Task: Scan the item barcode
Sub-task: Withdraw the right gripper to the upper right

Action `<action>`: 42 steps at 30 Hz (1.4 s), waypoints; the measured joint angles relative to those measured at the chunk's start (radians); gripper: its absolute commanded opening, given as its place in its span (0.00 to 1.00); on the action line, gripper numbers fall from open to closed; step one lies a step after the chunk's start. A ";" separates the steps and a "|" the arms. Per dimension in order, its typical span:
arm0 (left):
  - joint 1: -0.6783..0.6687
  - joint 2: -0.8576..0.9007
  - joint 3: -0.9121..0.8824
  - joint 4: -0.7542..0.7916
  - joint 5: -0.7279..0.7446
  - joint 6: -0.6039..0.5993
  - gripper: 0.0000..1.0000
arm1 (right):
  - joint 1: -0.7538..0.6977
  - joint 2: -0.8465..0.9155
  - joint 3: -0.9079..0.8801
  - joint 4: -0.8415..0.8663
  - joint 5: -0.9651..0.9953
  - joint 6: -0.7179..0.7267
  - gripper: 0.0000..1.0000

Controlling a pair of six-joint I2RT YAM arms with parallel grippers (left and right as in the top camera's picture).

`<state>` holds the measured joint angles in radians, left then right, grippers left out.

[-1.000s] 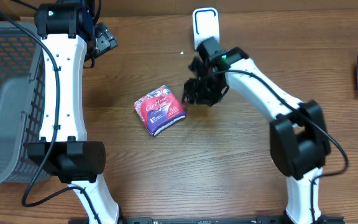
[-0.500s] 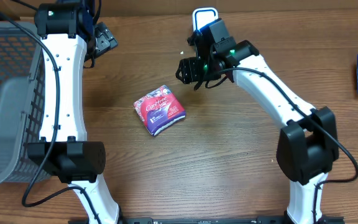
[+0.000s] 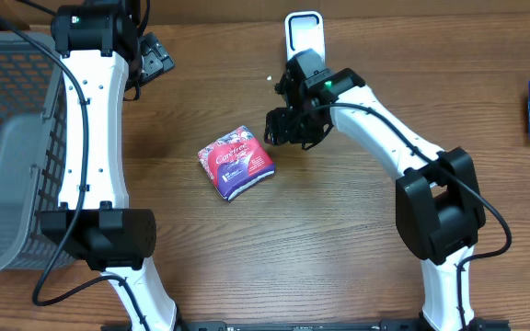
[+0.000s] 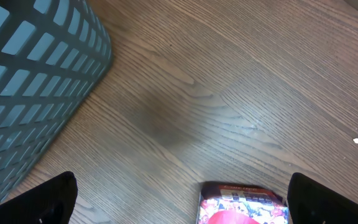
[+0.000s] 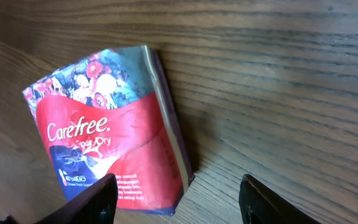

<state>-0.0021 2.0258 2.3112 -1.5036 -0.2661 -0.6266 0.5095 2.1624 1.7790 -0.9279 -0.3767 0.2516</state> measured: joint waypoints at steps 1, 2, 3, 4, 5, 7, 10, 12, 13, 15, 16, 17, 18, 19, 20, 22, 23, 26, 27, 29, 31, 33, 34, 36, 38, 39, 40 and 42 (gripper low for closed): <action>0.000 0.000 0.000 0.000 0.000 0.000 1.00 | 0.007 0.000 -0.008 0.016 0.005 0.004 0.60; 0.000 0.000 0.000 0.000 0.000 0.000 1.00 | 0.013 0.000 -0.019 0.036 0.011 0.009 0.57; 0.000 0.000 0.000 0.000 0.000 0.000 1.00 | 0.018 0.000 -0.031 0.060 0.014 0.016 0.53; 0.000 0.000 0.000 0.000 0.000 0.000 0.99 | 0.024 0.000 -0.047 0.085 0.018 0.024 0.51; 0.000 0.000 0.000 0.000 0.000 0.000 1.00 | 0.030 0.000 -0.063 0.106 0.019 0.036 0.50; 0.000 0.000 0.000 0.000 0.000 0.000 1.00 | 0.040 0.000 -0.095 0.128 0.023 0.060 0.50; 0.000 0.000 0.000 0.000 0.000 0.000 1.00 | 0.056 0.002 -0.129 0.131 0.026 0.083 0.50; 0.000 0.000 0.000 0.000 0.000 0.000 1.00 | 0.064 0.002 -0.132 0.123 0.025 0.092 0.49; 0.000 0.000 0.000 0.000 0.000 0.000 1.00 | 0.068 0.002 -0.132 0.118 0.024 0.095 0.49; 0.000 0.000 0.000 0.000 0.000 0.000 1.00 | 0.073 0.002 -0.132 0.103 0.009 0.100 0.49; 0.000 0.000 0.000 0.000 0.000 0.000 1.00 | 0.076 0.002 -0.132 0.092 -0.002 0.101 0.49; 0.000 0.000 0.000 0.000 0.000 0.000 1.00 | 0.079 0.002 -0.132 0.078 -0.016 0.104 0.49; 0.000 0.000 0.000 0.000 0.000 0.000 1.00 | 0.081 0.002 -0.132 0.064 -0.029 0.105 0.50; 0.000 0.000 0.000 0.000 0.000 0.000 1.00 | 0.084 0.002 -0.132 0.045 -0.042 0.106 0.51; 0.000 0.000 0.000 0.000 0.000 0.000 1.00 | 0.087 0.002 -0.132 0.022 -0.051 0.108 0.53; 0.000 0.000 0.000 0.000 0.000 0.000 1.00 | 0.088 0.002 -0.129 -0.024 -0.066 0.107 0.55; 0.000 0.000 0.000 0.000 0.000 0.000 1.00 | 0.088 0.002 -0.127 -0.049 -0.069 0.106 0.56; 0.000 0.000 0.000 0.000 0.000 0.000 1.00 | 0.079 -0.002 -0.106 -0.119 -0.069 0.096 0.61; 0.000 0.000 0.000 0.000 0.000 0.000 1.00 | 0.073 -0.006 -0.101 -0.133 -0.065 0.092 0.63; 0.000 0.000 0.000 0.000 0.000 0.000 1.00 | 0.051 -0.027 -0.090 -0.156 -0.055 0.084 0.70; 0.000 0.000 0.000 0.000 0.000 0.000 1.00 | 0.014 -0.059 -0.072 -0.166 -0.038 0.073 0.90; 0.000 0.000 0.000 0.000 0.000 0.000 1.00 | -0.035 -0.102 -0.057 -0.166 -0.020 0.066 1.00; 0.000 0.000 0.000 0.000 0.000 0.000 1.00 | -0.068 -0.127 -0.051 -0.166 -0.012 0.062 1.00; 0.000 0.000 0.000 0.000 0.000 0.000 1.00 | -0.135 -0.175 -0.043 -0.165 -0.003 0.058 1.00; 0.000 0.000 0.000 0.000 0.000 0.000 1.00 | -0.207 -0.212 -0.037 -0.170 -0.001 0.059 1.00; 0.000 0.000 0.000 0.000 0.000 0.000 1.00 | -0.246 -0.226 -0.034 -0.177 -0.003 0.059 1.00; 0.000 0.000 0.000 0.000 0.000 0.000 1.00 | -0.283 -0.236 -0.032 -0.184 -0.008 0.059 1.00; 0.000 0.000 0.000 0.000 0.000 0.000 1.00 | -0.356 -0.243 -0.031 -0.198 -0.021 0.059 1.00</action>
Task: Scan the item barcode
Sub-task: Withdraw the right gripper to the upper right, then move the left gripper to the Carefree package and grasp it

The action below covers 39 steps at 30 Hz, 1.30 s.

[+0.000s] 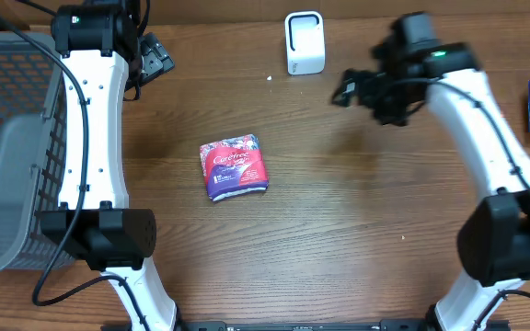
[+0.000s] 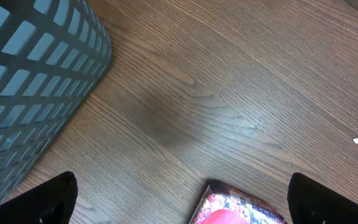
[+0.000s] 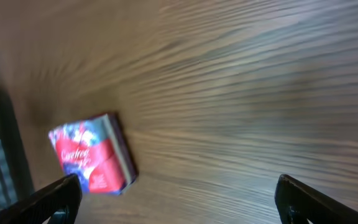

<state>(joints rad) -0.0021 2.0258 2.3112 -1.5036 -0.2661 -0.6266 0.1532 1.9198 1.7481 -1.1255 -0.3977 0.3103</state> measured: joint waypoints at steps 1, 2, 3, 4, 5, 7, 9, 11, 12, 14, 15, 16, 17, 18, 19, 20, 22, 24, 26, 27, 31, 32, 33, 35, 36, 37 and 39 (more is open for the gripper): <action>0.000 0.000 0.000 0.000 0.000 0.000 1.00 | -0.031 0.000 0.000 -0.006 -0.005 0.000 1.00; 0.000 0.000 0.000 0.000 0.000 0.000 1.00 | -0.056 0.000 0.000 -0.011 -0.007 0.000 1.00; 0.000 0.000 0.000 0.000 0.000 0.000 1.00 | -0.076 0.001 0.000 -0.012 -0.011 0.000 1.00; 0.000 0.000 0.000 0.000 0.000 0.000 1.00 | -0.097 0.001 0.000 -0.012 -0.014 0.000 1.00; 0.000 0.000 0.000 0.000 0.000 0.000 1.00 | -0.115 0.001 0.000 -0.012 -0.017 0.001 1.00; 0.000 0.000 0.000 0.000 0.000 0.000 1.00 | -0.137 0.001 0.000 -0.011 -0.019 0.000 1.00; 0.000 0.000 0.000 0.000 0.001 0.000 1.00 | -0.158 0.001 0.000 -0.010 -0.023 0.000 1.00; 0.000 0.000 0.000 -0.004 0.017 0.000 1.00 | -0.175 0.001 0.000 -0.001 -0.025 0.000 1.00; 0.000 0.000 0.000 -0.010 0.032 0.000 1.00 | -0.181 0.001 0.000 0.003 -0.025 0.000 1.00; 0.000 0.000 0.000 -0.020 0.094 0.000 1.00 | -0.192 0.001 0.000 0.016 -0.024 0.000 1.00; 0.000 0.000 0.000 -0.021 0.131 0.001 1.00 | -0.194 0.001 0.000 0.022 -0.024 0.001 1.00; 0.000 0.000 0.000 -0.023 0.176 0.006 1.00 | -0.195 0.001 0.000 0.027 -0.024 0.000 1.00; 0.000 0.000 0.000 -0.026 0.225 0.020 1.00 | -0.195 0.001 0.000 0.032 -0.023 0.000 1.00; 0.000 0.000 0.000 -0.032 0.273 0.038 1.00 | -0.195 0.001 0.000 0.036 -0.023 0.000 1.00; 0.000 0.000 0.000 -0.043 0.317 0.061 1.00 | -0.195 0.001 0.000 0.040 -0.023 0.000 1.00; -0.001 0.000 0.000 -0.058 0.356 0.084 1.00 | -0.195 0.001 0.000 0.041 -0.023 0.000 1.00; -0.005 0.000 0.000 -0.087 0.410 0.121 1.00 | -0.195 0.001 0.000 0.042 -0.023 0.000 1.00; -0.014 0.000 0.000 -0.155 0.454 0.163 1.00 | -0.195 0.001 0.000 0.041 -0.022 0.000 1.00; -0.026 0.000 0.000 -0.183 0.477 0.193 1.00 | -0.195 0.001 0.000 0.040 -0.021 0.000 1.00; -0.037 0.000 0.000 -0.183 0.487 0.209 1.00 | -0.195 0.001 0.000 0.041 -0.021 0.000 1.00; -0.090 0.000 -0.002 -0.184 0.499 0.229 1.00 | -0.195 0.001 0.000 0.040 -0.021 0.000 1.00; -0.109 0.000 -0.006 -0.183 0.500 0.235 1.00 | -0.195 0.001 0.000 0.042 -0.021 0.000 1.00; -0.130 0.000 -0.014 -0.183 0.501 0.238 1.00 | -0.195 0.001 0.000 0.041 -0.021 0.000 1.00; -0.174 0.000 -0.043 -0.183 0.503 0.241 1.00 | -0.195 0.001 0.000 0.041 -0.021 0.000 1.00; -0.193 0.000 -0.062 -0.183 0.502 0.241 1.00 | -0.195 0.001 0.000 0.040 -0.021 0.000 1.00; -0.206 0.000 -0.079 -0.184 0.502 0.241 1.00 | -0.195 0.001 0.000 0.040 -0.021 0.000 1.00; -0.233 0.000 -0.123 -0.183 0.486 0.238 1.00 | -0.195 0.001 0.000 0.041 -0.021 0.000 1.00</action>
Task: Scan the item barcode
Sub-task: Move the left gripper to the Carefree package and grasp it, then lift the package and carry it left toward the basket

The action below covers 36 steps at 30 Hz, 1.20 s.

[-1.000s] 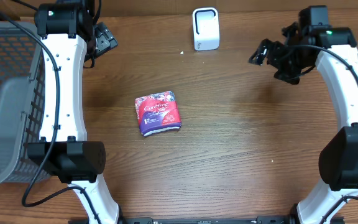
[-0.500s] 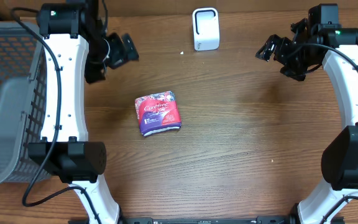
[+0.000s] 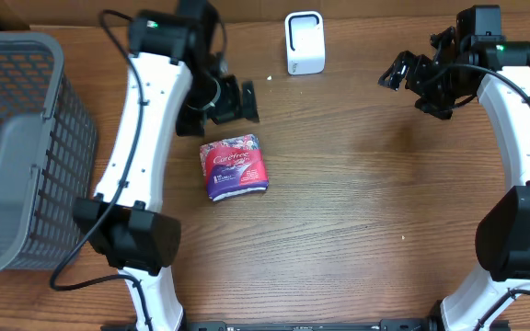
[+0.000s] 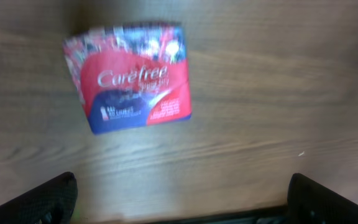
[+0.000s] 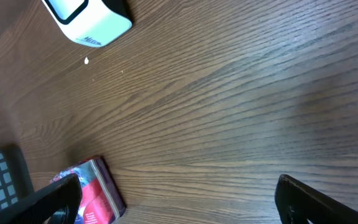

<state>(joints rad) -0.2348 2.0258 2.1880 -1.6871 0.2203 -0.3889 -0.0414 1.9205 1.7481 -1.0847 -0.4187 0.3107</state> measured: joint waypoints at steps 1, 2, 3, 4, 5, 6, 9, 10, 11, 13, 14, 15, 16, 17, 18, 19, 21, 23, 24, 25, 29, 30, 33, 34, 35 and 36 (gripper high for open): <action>-0.003 0.000 -0.010 0.000 -0.004 -0.001 1.00 | 0.000 0.000 0.000 0.000 0.000 -0.001 1.00; -0.010 0.001 -0.051 0.001 -0.024 -0.010 1.00 | 0.000 0.000 0.000 0.000 0.000 0.000 1.00; -0.009 0.001 -0.070 0.002 -0.038 -0.017 1.00 | 0.000 0.000 0.000 0.001 0.000 0.000 1.00; -0.003 0.002 -0.101 0.004 -0.052 -0.026 1.00 | 0.000 0.000 0.000 0.000 0.000 0.000 1.00; 0.004 0.002 -0.125 0.011 -0.063 -0.031 1.00 | 0.000 0.000 0.000 0.000 0.000 0.000 1.00; 0.013 0.002 -0.148 0.024 -0.073 -0.034 1.00 | 0.000 0.000 0.000 0.000 0.000 -0.001 1.00; 0.053 0.005 -0.227 0.087 -0.099 -0.047 1.00 | 0.000 0.000 0.000 0.000 0.000 0.000 1.00; 0.077 0.006 -0.278 0.140 -0.105 -0.050 0.99 | 0.000 0.000 0.000 0.000 0.000 0.000 1.00; 0.088 0.008 -0.300 0.160 -0.105 -0.050 0.94 | 0.000 0.000 0.000 0.001 0.000 0.000 1.00; 0.120 0.010 -0.396 0.262 -0.094 -0.046 0.88 | 0.000 0.000 0.000 0.002 0.000 0.000 1.00; 0.132 0.011 -0.433 0.306 -0.075 -0.027 0.85 | 0.000 0.000 0.000 0.000 0.000 -0.001 1.00; 0.140 0.011 -0.462 0.348 -0.053 -0.006 0.80 | 0.000 0.000 0.000 -0.001 0.000 0.000 1.00; 0.150 0.014 -0.496 0.393 -0.018 0.026 0.76 | 0.000 0.000 0.000 0.000 0.000 0.000 1.00; 0.154 0.015 -0.526 0.446 0.021 0.062 0.66 | 0.000 0.000 0.000 0.000 0.000 0.000 1.00; 0.154 0.015 -0.558 0.500 0.050 0.093 0.58 | 0.000 0.000 0.000 0.000 0.000 0.000 1.00; 0.154 0.015 -0.597 0.541 0.072 0.125 0.55 | 0.000 0.000 0.000 0.000 0.000 0.000 1.00; 0.154 0.014 -0.645 0.609 0.093 0.143 0.55 | 0.000 0.000 0.000 0.001 0.000 0.000 1.00; 0.161 0.001 -0.710 0.694 0.128 0.157 0.48 | 0.000 0.000 0.000 0.000 0.000 0.000 1.00; 0.165 -0.014 -0.749 0.743 0.150 0.158 0.44 | 0.000 0.000 0.000 0.000 0.000 0.000 1.00; 0.167 -0.023 -0.770 0.771 0.161 0.160 0.39 | 0.000 0.000 0.000 0.000 0.000 0.000 1.00; 0.171 -0.029 -0.795 0.788 0.194 0.168 0.17 | 0.000 0.000 0.000 0.000 0.000 0.000 1.00; 0.171 -0.029 -0.795 0.779 0.203 0.166 0.17 | 0.000 0.000 0.000 0.000 0.000 0.000 1.00; 0.169 -0.013 -0.732 0.653 0.203 0.183 0.35 | 0.000 0.000 0.000 0.000 0.000 0.000 1.00; 0.167 0.002 -0.668 0.578 0.198 0.204 0.79 | 0.000 0.000 0.000 0.000 0.000 0.000 1.00; 0.165 0.004 -0.644 0.560 0.192 0.217 1.00 | 0.000 0.000 0.000 0.000 0.000 0.000 1.00; 0.163 0.010 -0.590 0.504 0.179 0.222 1.00 | 0.000 0.000 0.000 0.001 0.000 0.000 1.00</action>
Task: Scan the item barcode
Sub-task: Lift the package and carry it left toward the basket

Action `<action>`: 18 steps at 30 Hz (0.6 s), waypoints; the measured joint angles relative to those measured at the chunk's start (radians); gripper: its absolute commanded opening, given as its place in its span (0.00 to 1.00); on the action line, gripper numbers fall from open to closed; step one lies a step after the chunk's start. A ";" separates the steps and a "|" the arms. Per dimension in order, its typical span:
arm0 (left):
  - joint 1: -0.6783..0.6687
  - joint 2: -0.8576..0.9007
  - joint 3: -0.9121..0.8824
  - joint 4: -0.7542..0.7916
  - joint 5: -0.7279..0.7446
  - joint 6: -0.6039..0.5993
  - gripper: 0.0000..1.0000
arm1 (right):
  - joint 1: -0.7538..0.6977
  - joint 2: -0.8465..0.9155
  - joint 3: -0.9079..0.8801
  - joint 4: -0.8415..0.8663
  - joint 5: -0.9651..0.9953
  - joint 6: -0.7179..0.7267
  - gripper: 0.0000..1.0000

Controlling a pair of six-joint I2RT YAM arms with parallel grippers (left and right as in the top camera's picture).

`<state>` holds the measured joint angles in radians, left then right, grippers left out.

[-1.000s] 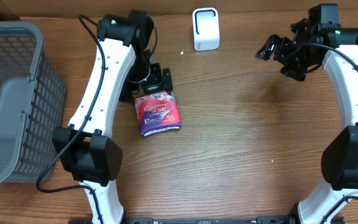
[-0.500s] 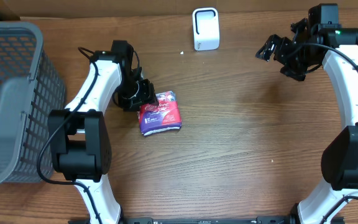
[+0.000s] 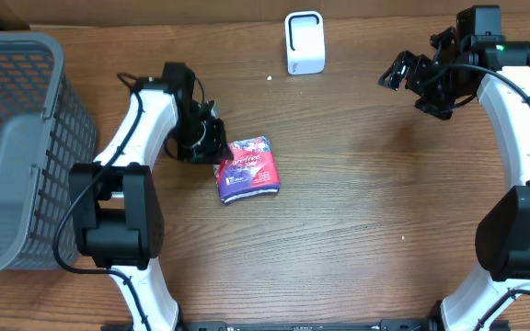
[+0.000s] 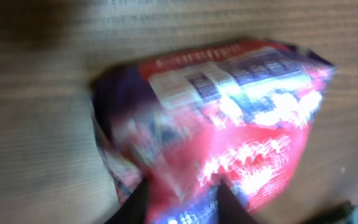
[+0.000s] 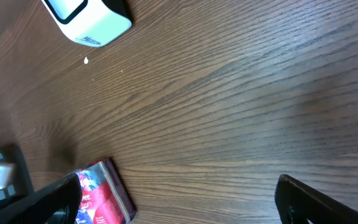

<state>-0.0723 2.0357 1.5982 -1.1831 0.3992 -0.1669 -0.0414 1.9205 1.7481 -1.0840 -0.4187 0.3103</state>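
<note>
The Carefree pad package point(image 3: 248, 168), red and purple, lies on the wooden table left of centre. My left gripper point(image 3: 215, 152) is down at its left edge. In the left wrist view the blurred package point(image 4: 229, 118) fills the frame, and the gripper point(image 4: 179, 190) is shut on it, the two dark fingers point(image 4: 135, 205) pinching its near end. The white barcode scanner point(image 3: 305, 41) stands at the back centre. My right gripper point(image 3: 410, 81) hangs open at the back right, with the scanner point(image 5: 89, 22) and the package point(image 5: 104, 193) far off in its view.
A grey mesh basket point(image 3: 17, 138) takes up the left side of the table. Other packaged items lie at the right edge. The left arm's links run from the front left up to the package.
My left gripper came down from open above the package to its left end and shut on it. The package has shifted a little to the right. The right arm has not moved.
My right gripper was low and open beside the package, with the left arm parked by the basket. The right arm then moved off to the back right, leaving the package turned. The left gripper then stood open over the package, and now grips it.
</note>
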 measured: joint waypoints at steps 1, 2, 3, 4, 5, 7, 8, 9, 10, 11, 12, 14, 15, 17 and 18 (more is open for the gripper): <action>-0.002 0.000 0.048 -0.029 -0.024 0.006 1.00 | 0.000 0.000 0.000 -0.001 0.000 0.000 1.00; -0.005 0.000 0.088 -0.040 -0.053 0.005 1.00 | 0.000 0.000 0.000 0.000 0.000 0.000 1.00; -0.005 0.000 0.091 -0.048 -0.076 -0.002 1.00 | 0.000 0.000 0.000 0.000 0.000 0.000 1.00; -0.005 0.000 0.076 -0.068 -0.148 -0.042 1.00 | 0.000 0.000 0.000 -0.001 0.000 0.001 1.00; -0.005 0.000 0.063 -0.062 -0.169 -0.055 1.00 | 0.000 0.000 0.000 0.000 0.000 0.000 1.00; -0.005 0.000 -0.005 -0.021 -0.212 -0.088 1.00 | 0.000 0.000 0.000 -0.001 0.000 0.000 1.00; -0.005 0.002 -0.058 0.002 -0.226 -0.098 1.00 | 0.000 0.000 0.000 0.000 0.000 0.000 1.00; -0.005 0.002 -0.098 0.050 -0.212 -0.100 1.00 | 0.000 0.000 0.000 -0.001 0.000 0.000 1.00; -0.003 -0.003 -0.129 0.110 -0.174 -0.087 1.00 | 0.000 0.000 0.000 0.000 0.000 0.000 1.00; 0.000 -0.006 -0.167 0.183 -0.098 -0.053 1.00 | 0.000 0.000 0.000 -0.001 0.000 0.000 1.00; 0.001 -0.007 -0.192 0.230 -0.049 -0.032 0.99 | 0.000 0.000 0.000 0.001 0.000 0.000 1.00; 0.002 -0.012 -0.237 0.311 0.059 0.014 0.86 | 0.000 0.000 0.000 0.000 0.000 0.000 1.00; 0.002 -0.013 -0.255 0.343 0.126 0.039 0.72 | 0.000 0.000 0.000 0.000 0.000 0.000 1.00; 0.002 -0.013 -0.278 0.353 0.196 0.067 0.66 | 0.000 0.000 0.000 0.000 0.000 0.000 1.00; 0.002 -0.012 -0.283 0.353 0.221 0.072 0.57 | 0.000 0.000 0.000 -0.001 0.000 0.000 1.00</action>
<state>-0.0704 2.0235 1.3155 -0.8299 0.6201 -0.0944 -0.0414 1.9205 1.7481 -1.0847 -0.4187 0.3103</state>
